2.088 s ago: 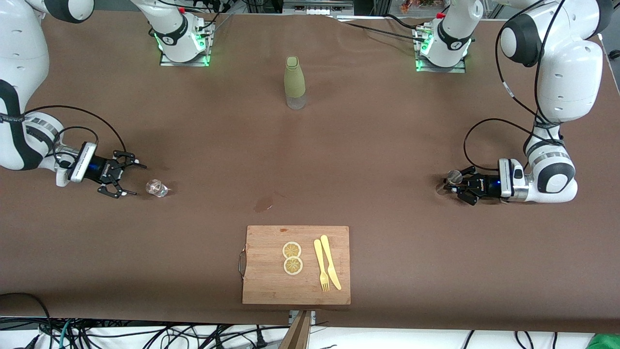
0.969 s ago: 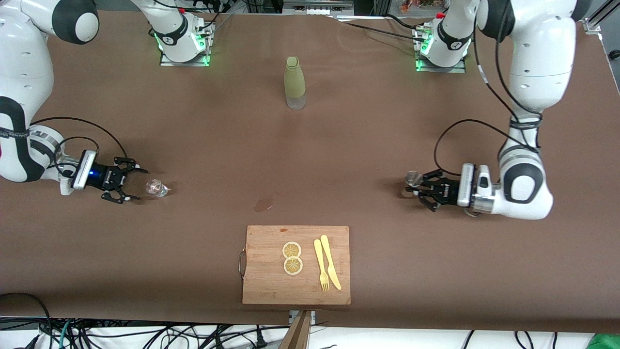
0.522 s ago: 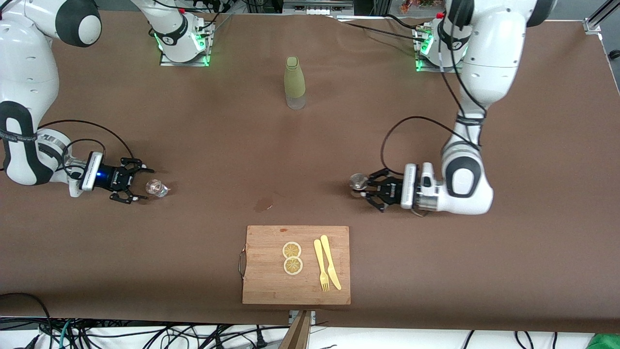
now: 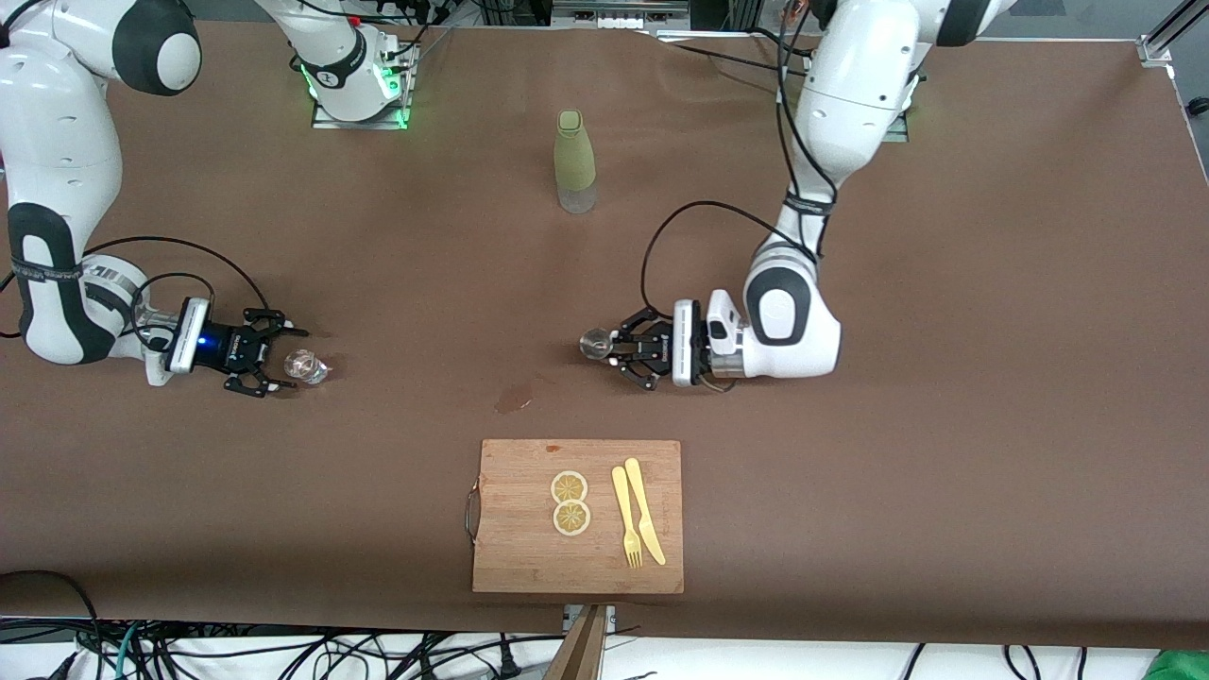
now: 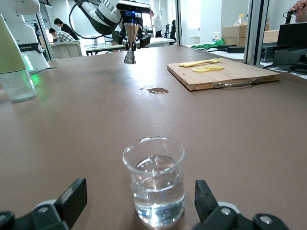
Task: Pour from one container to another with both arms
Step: 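Lift the jigger with the left gripper toward the table middle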
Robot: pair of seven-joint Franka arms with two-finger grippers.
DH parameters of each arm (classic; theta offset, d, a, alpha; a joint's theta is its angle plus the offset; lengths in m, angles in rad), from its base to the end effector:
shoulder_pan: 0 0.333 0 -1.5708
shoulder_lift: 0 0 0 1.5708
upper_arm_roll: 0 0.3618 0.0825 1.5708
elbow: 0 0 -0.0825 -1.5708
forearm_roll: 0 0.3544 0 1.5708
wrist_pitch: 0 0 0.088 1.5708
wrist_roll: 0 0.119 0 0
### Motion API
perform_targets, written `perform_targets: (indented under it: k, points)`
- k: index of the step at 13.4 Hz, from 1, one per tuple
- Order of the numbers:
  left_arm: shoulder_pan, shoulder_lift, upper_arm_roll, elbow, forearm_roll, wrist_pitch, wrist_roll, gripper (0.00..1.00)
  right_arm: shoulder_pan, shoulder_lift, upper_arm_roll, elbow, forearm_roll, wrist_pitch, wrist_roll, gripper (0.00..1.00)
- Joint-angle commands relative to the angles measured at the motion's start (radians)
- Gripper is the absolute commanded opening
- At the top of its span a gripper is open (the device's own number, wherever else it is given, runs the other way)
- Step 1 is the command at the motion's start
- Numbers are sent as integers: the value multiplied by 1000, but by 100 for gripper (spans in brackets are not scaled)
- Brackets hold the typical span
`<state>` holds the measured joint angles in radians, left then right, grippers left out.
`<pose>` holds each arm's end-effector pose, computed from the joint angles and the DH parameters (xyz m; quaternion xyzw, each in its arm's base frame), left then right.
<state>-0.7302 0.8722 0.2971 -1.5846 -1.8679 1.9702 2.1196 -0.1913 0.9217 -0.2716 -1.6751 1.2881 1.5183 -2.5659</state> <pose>0.5960 -0.4039 0.1983 0.6288 -0.5119 0.3545 0.4657 0.5968 -0.1417 0.1279 -0.6184 -0.5205 -0.4128 0.4197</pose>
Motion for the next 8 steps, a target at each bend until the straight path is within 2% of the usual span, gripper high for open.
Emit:
perform_targets:
  k: [1,4,8]
  points:
    - [-83,79,72,112,-83,54,-94,0,-4,26,15,37,22,-13,-4,100]
    - [-118,85,74,164,-89,143,-193,0,1,40,23,38,27,-9,-5,100]
    - [-179,152,99,262,-129,251,-297,0,4,57,25,38,27,-9,-5,100]
